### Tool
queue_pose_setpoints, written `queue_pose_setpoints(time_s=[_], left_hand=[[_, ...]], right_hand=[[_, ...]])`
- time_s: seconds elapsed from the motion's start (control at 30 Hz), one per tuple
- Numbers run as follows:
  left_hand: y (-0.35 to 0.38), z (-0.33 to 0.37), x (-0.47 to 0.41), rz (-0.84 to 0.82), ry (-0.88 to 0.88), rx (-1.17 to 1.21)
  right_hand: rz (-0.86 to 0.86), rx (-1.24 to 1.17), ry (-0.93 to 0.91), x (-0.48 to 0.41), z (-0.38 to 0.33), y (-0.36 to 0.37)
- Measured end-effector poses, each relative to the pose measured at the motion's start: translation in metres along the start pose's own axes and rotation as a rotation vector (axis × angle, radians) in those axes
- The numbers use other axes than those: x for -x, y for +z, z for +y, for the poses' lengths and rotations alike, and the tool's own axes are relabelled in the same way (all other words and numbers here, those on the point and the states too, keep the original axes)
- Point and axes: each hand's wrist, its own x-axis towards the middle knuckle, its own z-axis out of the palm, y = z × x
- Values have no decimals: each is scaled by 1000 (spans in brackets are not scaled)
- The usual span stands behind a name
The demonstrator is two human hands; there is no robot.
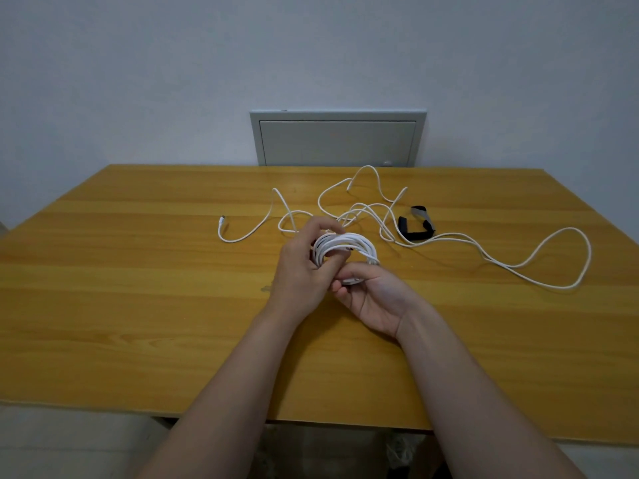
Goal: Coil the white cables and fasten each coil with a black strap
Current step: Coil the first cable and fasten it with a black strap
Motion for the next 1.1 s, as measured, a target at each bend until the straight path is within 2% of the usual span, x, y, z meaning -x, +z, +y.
queue_pose_setpoints(time_s=[0.17, 0.37, 0.57, 0.9, 1.1], left_hand=[[-4, -7, -2, 117, 257, -277], [-3, -3, -1, 204, 404, -443], [-8, -7, -1, 198, 470, -431], [-8, -6, -1, 181, 578, -427], [-9, 4, -3, 112, 481, -404]], right_hand=[[10, -38, -5, -2, 0, 1], [-10, -69, 6, 0, 0, -1], [-8, -60, 19, 2, 0, -1], [-15, -186, 23, 3, -6, -2], [69, -96, 30, 2, -8, 6]])
